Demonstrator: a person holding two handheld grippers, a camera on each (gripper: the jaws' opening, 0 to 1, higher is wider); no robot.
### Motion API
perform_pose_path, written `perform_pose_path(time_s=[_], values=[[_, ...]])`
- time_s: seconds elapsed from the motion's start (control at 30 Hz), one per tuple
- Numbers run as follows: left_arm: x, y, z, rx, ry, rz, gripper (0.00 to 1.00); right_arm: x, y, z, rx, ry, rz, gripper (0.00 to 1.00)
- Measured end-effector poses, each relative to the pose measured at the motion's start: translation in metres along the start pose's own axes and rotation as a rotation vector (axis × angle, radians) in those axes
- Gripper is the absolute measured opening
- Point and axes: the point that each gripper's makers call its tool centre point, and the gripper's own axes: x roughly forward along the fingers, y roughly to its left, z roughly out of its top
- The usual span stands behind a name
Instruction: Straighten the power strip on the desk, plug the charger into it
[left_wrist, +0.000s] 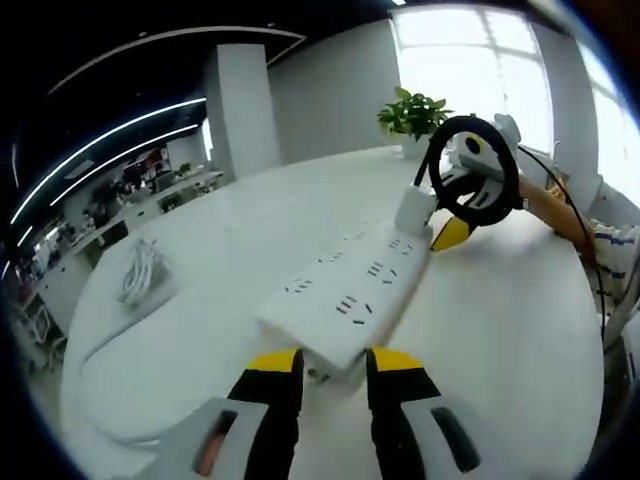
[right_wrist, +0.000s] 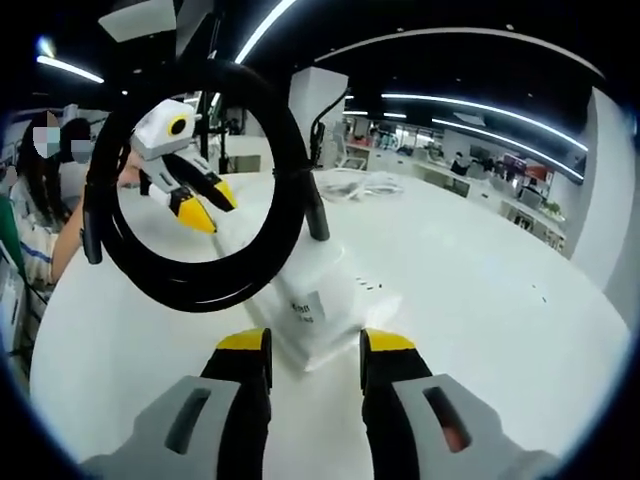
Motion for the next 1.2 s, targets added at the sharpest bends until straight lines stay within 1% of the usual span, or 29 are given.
perform_pose_path(time_s=[0.2,0.37,0.5,0.77,0.93,1.2], values=[[0.001,-0.001,-0.001,-0.014,-0.006,0.0,0.27,0.002,0.0,-0.004,0.017,0.009,0.0,0.33],[0.001,-0.001,-0.001,-0.034,-0.014,-0.008,0.27,0.003,0.0,-0.005,0.014,0.018,-0.004,0.33],[0.003,0.002,0.001,-0.058,-0.027,-0.012,0.27,0.003,0.0,-0.005,-0.002,0.021,-0.001,0.32],[0.008,0.005,0.006,-0.092,-0.052,-0.011,0.28,0.001,-0.003,-0.006,-0.006,0.03,-0.014,0.32],[0.015,0.006,0.01,-0.073,-0.054,0.019,0.29,-0.001,-0.006,-0.007,-0.012,0.041,-0.025,0.31],[0.018,0.01,0.015,-0.077,-0.067,0.03,0.29,-0.002,-0.01,-0.008,-0.011,0.046,-0.042,0.31]])
